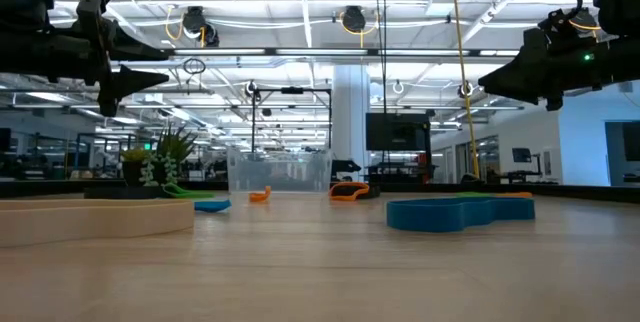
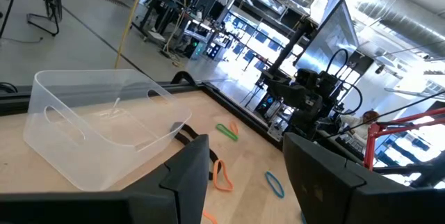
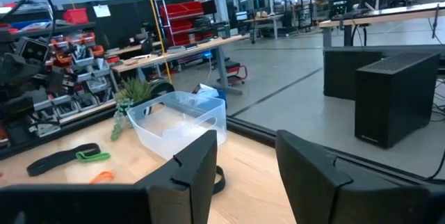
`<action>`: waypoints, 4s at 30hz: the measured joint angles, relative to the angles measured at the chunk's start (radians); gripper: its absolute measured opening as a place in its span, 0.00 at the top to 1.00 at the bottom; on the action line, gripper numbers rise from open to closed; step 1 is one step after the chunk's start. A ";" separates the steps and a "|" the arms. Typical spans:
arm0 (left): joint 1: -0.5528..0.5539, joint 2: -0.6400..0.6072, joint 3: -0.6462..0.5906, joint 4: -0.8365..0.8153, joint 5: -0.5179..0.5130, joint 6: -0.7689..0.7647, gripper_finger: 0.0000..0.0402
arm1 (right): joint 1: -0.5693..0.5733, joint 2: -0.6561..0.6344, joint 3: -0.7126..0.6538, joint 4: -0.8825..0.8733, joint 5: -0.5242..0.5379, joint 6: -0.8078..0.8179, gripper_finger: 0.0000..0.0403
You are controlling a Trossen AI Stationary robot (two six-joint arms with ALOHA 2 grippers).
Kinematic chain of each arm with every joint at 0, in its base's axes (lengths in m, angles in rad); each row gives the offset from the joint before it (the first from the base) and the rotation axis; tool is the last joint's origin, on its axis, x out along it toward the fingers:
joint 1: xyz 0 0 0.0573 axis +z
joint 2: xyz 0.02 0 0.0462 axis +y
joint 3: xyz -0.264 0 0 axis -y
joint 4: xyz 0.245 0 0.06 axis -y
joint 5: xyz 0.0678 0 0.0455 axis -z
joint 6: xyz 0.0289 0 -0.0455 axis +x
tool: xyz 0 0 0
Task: Pick and place rubber bands into bin
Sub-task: Put the left black rubber band into the transparent bin
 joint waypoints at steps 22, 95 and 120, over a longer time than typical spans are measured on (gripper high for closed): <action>0.000 0.000 0.000 0.002 -0.002 -0.021 0.52 | 0.000 0.000 0.000 0.004 0.132 -0.004 0.65; -0.181 1.417 0.632 -0.720 -0.330 0.040 0.52 | 0.000 0.059 0.000 0.009 0.133 -0.004 0.65; -0.180 1.458 0.634 -0.696 -0.290 0.052 0.96 | 0.000 0.059 0.000 0.012 0.134 -0.004 0.65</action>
